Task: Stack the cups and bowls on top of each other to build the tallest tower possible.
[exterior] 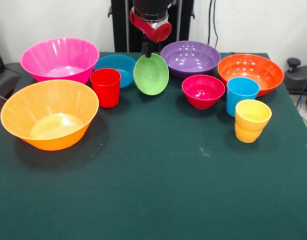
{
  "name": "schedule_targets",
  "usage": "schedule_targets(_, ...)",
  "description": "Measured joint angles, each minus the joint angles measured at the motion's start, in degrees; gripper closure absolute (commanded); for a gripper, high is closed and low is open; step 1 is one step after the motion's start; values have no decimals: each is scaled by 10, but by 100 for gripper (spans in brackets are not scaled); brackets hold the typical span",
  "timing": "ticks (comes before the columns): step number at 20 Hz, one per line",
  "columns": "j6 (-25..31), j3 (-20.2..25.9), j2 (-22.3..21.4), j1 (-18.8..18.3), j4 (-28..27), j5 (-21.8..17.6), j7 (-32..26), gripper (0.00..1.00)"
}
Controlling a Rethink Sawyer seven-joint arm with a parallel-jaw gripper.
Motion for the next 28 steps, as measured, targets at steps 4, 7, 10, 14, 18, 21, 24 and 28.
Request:
schedule_targets(4, 0, -1, 0, 0, 0, 0, 0, 100)
schedule_targets(7, 0, -2, 0, 1, 0, 0, 0, 100)
schedule_targets(10, 0, -3, 0, 3, 0, 0, 0, 100)
schedule_targets(14, 0, -5, 0, 5, -2, 0, 0, 100)
schedule_targets(18, 0, -7, 0, 5, -4, 0, 0, 100)
schedule_targets(21, 0, -9, 0, 5, -7, 0, 0, 100)
schedule_targets(24, 0, -10, 0, 5, -9, 0, 0, 100)
schedule_targets(28, 0, -10, 0, 5, -11, 0, 0, 100)
